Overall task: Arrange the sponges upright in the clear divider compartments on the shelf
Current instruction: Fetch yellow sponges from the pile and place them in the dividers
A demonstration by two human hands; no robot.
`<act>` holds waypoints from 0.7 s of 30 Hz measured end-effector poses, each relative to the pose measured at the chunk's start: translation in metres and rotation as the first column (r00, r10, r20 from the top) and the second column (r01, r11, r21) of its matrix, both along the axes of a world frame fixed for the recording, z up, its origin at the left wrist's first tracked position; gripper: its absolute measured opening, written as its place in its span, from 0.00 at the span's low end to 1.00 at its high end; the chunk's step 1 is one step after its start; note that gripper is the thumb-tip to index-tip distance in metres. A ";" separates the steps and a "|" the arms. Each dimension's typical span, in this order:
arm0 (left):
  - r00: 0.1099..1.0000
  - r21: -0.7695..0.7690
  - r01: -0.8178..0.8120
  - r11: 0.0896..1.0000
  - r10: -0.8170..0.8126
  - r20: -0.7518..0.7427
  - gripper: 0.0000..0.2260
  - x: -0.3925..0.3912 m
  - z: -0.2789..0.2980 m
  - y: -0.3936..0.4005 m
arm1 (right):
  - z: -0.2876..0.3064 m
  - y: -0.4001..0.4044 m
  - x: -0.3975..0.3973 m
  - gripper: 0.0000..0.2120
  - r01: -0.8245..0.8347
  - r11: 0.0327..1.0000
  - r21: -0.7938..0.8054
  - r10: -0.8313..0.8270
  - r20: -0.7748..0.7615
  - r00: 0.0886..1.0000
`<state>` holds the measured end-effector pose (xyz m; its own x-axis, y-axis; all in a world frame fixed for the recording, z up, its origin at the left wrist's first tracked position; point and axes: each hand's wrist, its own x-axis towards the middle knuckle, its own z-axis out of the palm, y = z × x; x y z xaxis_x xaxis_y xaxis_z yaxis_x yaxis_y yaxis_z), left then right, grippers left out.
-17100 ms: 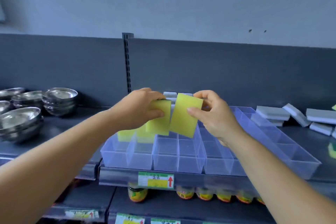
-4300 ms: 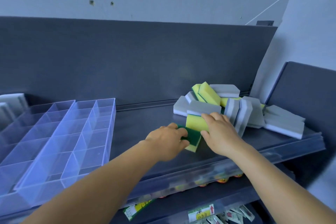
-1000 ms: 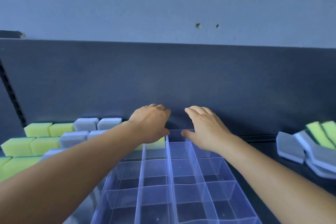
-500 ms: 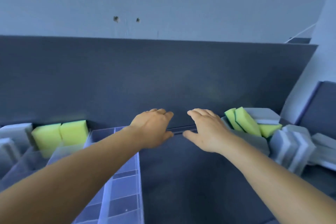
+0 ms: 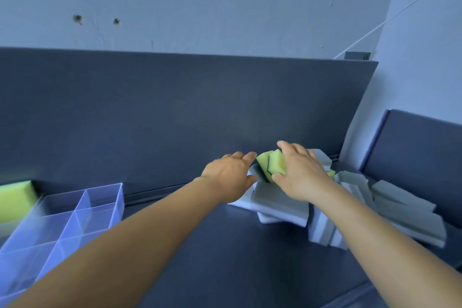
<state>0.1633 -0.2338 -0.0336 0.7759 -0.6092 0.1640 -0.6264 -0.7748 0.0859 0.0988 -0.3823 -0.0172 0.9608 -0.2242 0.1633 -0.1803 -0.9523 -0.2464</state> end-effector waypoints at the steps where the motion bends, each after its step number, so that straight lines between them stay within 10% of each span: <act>1: 1.000 -0.013 -0.008 1.000 0.008 -0.018 0.25 0.005 -0.001 -0.006 | 0.000 -0.005 0.003 0.36 0.009 1.000 0.019 -0.008 -0.025 1.000; 11: 0.991 -0.050 -0.031 0.998 0.024 -0.130 0.16 0.031 -0.003 -0.046 | -0.006 -0.021 0.024 0.40 0.047 0.996 0.081 -0.032 -0.186 0.982; 21: 0.951 -0.494 -0.175 0.852 0.018 -0.308 0.09 0.023 0.000 -0.034 | 0.000 -0.017 0.020 0.22 -0.020 0.993 0.113 0.036 -0.143 0.989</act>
<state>0.1859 -0.2682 -0.0339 0.8866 -0.4193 0.1955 -0.4383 -0.6261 0.6449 0.1188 -0.3997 -0.0173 0.9787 -0.2054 -0.0021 -0.1951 -0.9259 -0.3237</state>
